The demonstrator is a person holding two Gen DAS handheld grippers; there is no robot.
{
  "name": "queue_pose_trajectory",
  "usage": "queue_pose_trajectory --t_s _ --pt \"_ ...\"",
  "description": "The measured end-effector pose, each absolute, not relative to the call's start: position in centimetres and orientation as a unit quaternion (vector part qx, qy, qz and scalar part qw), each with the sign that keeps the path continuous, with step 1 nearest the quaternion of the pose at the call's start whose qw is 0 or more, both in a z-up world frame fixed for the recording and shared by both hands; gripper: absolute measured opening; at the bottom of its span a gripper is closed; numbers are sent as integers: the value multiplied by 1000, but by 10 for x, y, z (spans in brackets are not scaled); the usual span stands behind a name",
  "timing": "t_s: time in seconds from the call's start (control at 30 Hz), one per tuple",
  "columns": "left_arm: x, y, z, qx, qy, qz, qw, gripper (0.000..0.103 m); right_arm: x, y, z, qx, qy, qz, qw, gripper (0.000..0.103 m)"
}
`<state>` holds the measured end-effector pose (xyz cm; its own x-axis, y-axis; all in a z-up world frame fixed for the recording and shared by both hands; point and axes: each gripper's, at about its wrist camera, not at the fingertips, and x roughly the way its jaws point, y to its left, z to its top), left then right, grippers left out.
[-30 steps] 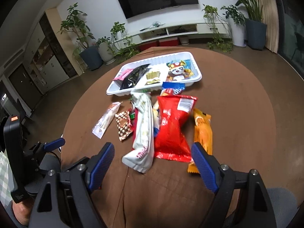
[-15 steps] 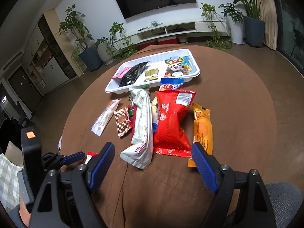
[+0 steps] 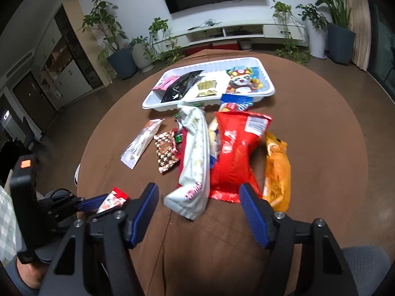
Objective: Organize snacks
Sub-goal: 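Grasp the strawberry packet with the left tool while the right tool grasps the white bun, then carry the strawberry packet and white bun over the white tray with both tools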
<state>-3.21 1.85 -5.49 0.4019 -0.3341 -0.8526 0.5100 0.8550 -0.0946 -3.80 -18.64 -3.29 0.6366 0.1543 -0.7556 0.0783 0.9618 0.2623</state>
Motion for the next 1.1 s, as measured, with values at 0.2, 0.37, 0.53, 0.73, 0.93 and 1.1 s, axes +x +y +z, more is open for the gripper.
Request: queue_pose_trajectory --t_s 0.2,0.37,0.53,0.73,0.93,1.1 --pt "-21 28 -49 61 479 -258 837 30 -6 -178 -49 144 461 43 875 61" --pt "-17 34 -52 41 482 -260 836 30 13 -178 -64 146 496 40 855 59" --pt "-13 37 -54 36 480 -261 837 30 27 -174 -72 133 522 39 842 51" --pt "-11 43 -55 27 483 -257 837 30 27 -169 -78 116 534 47 836 30" --pt "-9 43 -53 22 480 -256 839 30 19 -167 -72 128 519 58 843 26" --pt "-7 41 -48 18 477 -258 840 30 11 -168 -57 142 500 66 852 24"
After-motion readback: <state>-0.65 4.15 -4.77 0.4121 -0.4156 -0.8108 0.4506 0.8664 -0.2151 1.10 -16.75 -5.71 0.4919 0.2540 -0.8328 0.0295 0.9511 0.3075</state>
